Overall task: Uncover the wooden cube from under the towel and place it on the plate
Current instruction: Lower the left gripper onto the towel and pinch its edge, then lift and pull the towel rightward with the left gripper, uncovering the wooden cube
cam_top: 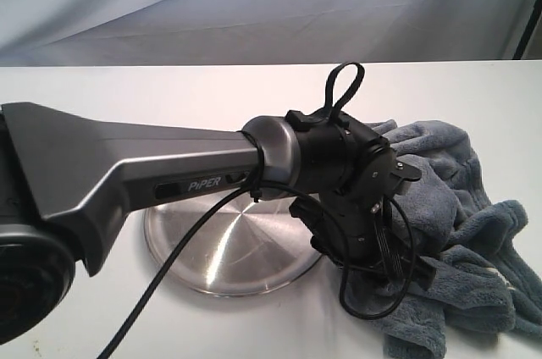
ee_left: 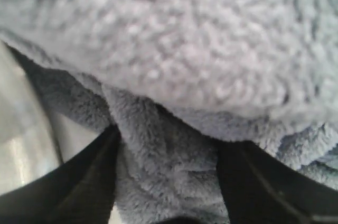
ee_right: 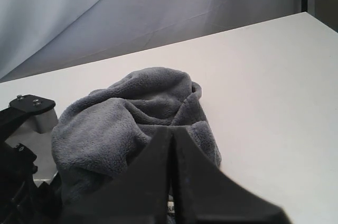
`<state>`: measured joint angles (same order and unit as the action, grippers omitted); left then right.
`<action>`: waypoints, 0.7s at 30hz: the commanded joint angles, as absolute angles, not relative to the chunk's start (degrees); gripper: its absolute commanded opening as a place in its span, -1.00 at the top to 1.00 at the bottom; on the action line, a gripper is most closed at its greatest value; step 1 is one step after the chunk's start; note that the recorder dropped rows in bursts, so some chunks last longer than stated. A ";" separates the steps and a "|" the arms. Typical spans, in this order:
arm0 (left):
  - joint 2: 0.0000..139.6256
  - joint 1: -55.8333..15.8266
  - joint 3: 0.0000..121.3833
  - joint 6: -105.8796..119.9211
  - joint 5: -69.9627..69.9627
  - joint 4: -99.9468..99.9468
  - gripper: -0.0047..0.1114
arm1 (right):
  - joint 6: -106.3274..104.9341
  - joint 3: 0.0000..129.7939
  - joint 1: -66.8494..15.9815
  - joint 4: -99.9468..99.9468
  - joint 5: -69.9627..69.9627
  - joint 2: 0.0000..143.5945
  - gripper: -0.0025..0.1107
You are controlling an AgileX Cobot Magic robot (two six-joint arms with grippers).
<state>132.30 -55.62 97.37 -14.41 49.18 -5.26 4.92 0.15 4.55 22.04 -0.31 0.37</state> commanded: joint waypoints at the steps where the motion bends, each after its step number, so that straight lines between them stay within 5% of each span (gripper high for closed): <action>1: 132.57 -55.92 97.64 -14.56 49.90 -5.98 0.42 | 5.15 0.00 4.55 22.32 -0.99 0.00 0.90; 5: 132.57 -55.92 97.64 -14.56 50.37 -6.86 0.92 | 5.15 0.00 4.55 22.32 -0.99 0.00 0.90; 21: 123.71 -55.92 97.64 -14.67 47.84 -8.05 0.92 | 5.15 0.00 4.55 22.32 -0.99 0.00 0.90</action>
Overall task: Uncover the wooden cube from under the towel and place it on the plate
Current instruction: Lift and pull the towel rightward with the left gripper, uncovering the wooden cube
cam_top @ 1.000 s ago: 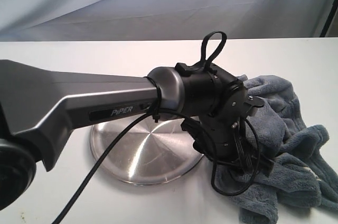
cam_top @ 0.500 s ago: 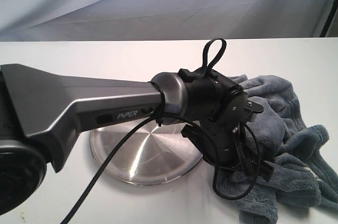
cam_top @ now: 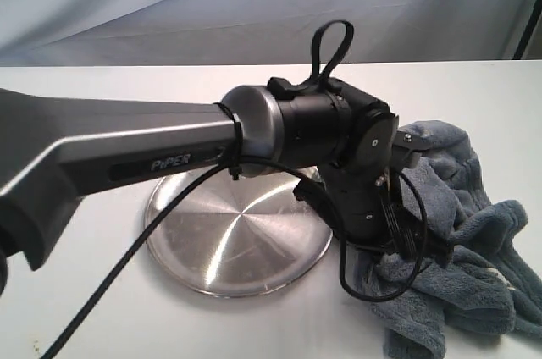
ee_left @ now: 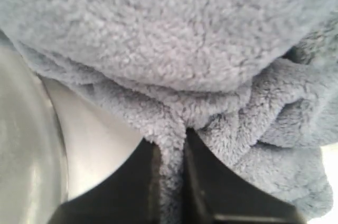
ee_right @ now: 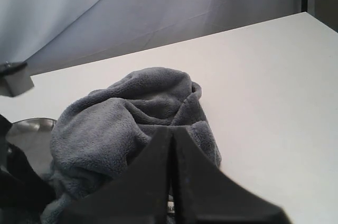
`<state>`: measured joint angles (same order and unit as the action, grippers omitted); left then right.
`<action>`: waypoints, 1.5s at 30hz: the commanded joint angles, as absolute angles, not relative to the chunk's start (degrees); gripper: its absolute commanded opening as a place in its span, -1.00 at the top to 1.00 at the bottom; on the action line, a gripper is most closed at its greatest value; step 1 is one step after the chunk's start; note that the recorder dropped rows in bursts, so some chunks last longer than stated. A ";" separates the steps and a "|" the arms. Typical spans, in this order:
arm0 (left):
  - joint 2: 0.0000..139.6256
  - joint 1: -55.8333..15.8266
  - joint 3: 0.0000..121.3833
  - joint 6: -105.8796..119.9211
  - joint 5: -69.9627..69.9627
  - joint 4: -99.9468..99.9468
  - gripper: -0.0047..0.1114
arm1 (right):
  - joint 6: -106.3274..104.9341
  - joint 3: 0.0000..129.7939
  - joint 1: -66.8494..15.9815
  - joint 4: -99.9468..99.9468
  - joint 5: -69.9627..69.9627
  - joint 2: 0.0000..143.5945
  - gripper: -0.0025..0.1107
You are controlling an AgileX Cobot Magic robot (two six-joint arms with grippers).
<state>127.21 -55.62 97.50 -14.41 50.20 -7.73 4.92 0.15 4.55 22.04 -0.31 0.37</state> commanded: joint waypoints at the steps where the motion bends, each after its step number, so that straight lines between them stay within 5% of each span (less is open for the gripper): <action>1: 123.08 -55.92 97.64 -14.67 47.43 -8.05 0.92 | 5.15 0.00 4.55 22.32 -0.99 0.00 0.90; 19: 114.08 -55.92 97.64 -14.67 32.92 -7.00 0.92 | 5.15 0.00 4.55 22.32 -0.99 0.00 0.90; 39: 121.50 -60.27 97.64 -14.99 -12.67 -8.41 0.92 | 5.15 0.00 4.55 22.32 -0.99 0.00 0.90; 45: 125.50 -62.18 100.06 -14.99 -15.27 -8.41 0.92 | 5.15 0.00 4.55 22.32 -0.99 0.00 0.90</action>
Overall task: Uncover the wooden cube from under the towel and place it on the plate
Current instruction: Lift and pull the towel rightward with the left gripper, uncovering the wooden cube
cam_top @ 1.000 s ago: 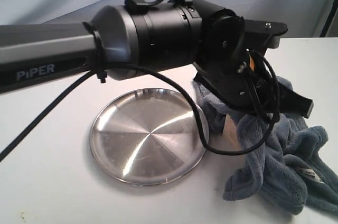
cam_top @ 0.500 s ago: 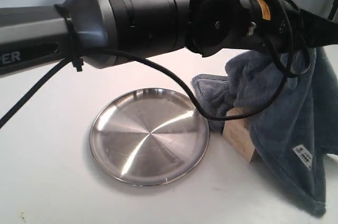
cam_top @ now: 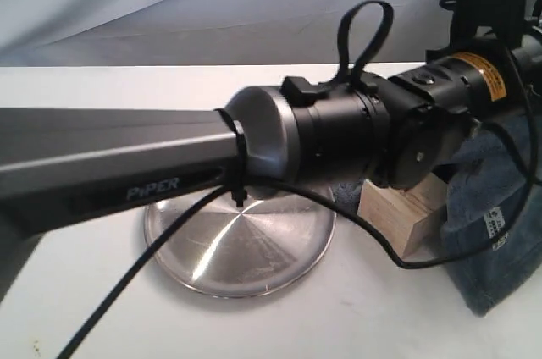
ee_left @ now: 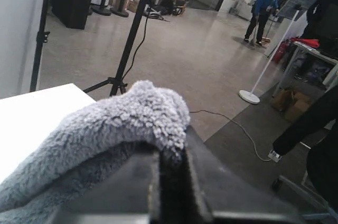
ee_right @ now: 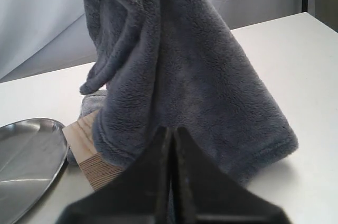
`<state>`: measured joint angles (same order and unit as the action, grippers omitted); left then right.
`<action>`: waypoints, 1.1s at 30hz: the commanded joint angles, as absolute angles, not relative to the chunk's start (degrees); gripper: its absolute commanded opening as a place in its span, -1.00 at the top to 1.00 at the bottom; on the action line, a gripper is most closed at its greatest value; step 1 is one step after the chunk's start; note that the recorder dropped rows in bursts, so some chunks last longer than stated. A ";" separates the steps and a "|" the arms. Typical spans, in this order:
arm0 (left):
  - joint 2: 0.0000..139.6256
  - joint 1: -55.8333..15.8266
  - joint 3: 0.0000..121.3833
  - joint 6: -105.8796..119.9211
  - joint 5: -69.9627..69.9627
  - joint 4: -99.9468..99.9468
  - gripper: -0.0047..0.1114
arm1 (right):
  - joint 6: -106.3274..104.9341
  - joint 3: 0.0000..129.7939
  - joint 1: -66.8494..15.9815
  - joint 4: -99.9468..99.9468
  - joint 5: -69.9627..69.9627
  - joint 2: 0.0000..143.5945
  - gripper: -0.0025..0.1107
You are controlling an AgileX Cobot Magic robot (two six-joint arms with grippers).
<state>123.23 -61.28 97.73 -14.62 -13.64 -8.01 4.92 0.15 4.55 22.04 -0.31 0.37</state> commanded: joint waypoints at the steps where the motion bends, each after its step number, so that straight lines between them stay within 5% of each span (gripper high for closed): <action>1: 126.44 -62.71 101.27 -14.99 -14.13 -8.41 0.92 | 5.15 0.00 4.55 22.32 -0.99 0.00 0.90; 26: 147.83 -59.68 131.39 -14.50 12.40 -7.60 0.92 | 5.15 0.00 4.55 22.32 -0.99 0.00 0.90; 30: 148.30 -58.73 131.39 -15.17 16.13 -7.42 0.79 | 5.15 0.00 4.55 22.32 -0.99 0.00 0.90; 33: 148.30 -57.84 131.39 -15.17 19.32 -7.42 0.51 | 5.15 0.00 4.55 22.32 -0.99 0.00 0.90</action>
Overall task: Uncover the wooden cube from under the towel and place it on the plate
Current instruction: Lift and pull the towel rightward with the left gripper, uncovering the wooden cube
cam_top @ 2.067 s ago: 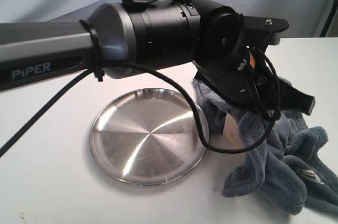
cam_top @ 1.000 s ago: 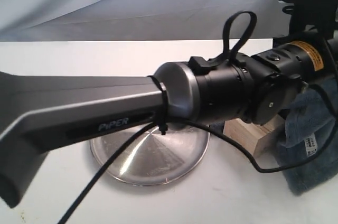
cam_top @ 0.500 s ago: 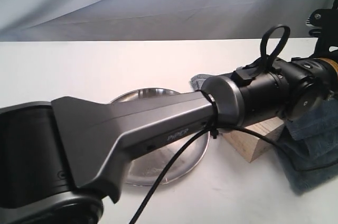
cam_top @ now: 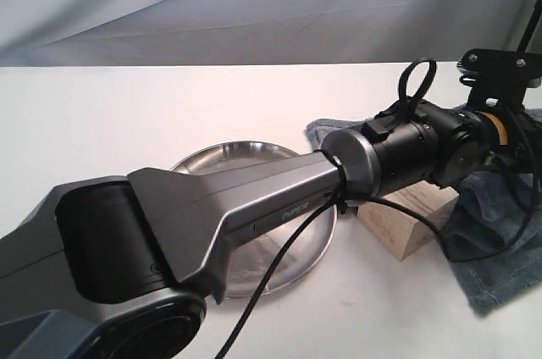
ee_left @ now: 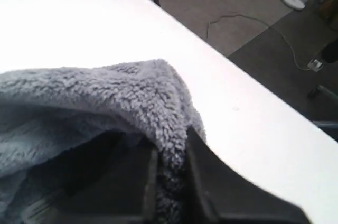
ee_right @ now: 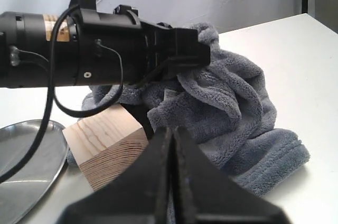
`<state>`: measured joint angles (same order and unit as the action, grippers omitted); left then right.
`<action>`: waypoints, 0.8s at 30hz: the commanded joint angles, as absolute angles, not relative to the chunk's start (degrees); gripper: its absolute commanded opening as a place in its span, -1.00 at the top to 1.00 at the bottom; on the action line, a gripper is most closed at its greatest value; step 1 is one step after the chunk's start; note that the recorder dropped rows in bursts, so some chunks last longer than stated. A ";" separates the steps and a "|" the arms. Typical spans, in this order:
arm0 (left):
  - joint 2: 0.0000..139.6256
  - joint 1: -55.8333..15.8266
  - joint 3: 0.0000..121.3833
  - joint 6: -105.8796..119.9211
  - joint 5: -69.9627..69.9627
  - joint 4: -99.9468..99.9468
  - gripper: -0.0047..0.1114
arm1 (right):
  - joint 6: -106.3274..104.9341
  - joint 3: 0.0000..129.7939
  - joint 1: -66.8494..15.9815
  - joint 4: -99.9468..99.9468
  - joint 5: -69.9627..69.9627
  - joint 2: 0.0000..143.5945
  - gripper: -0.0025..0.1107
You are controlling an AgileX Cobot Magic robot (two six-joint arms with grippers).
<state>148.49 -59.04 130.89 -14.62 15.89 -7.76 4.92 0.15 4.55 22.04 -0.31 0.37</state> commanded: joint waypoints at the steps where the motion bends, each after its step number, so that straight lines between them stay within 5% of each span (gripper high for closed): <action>1: 148.30 -57.54 131.39 -15.17 20.02 -7.42 0.38 | 5.15 0.00 4.55 22.32 -0.99 0.00 0.90; 5: 147.81 -56.84 131.39 -15.06 21.39 -7.52 -0.23 | 5.15 0.00 4.55 22.32 -0.99 0.00 0.90; 11: 144.39 -56.84 131.44 -14.30 21.86 -6.98 -0.64 | 5.15 0.00 4.55 22.32 -0.99 0.00 0.90; 24: 138.92 -56.31 131.44 -9.38 47.86 2.61 -0.74 | 5.15 0.00 4.55 22.32 -0.99 0.00 0.90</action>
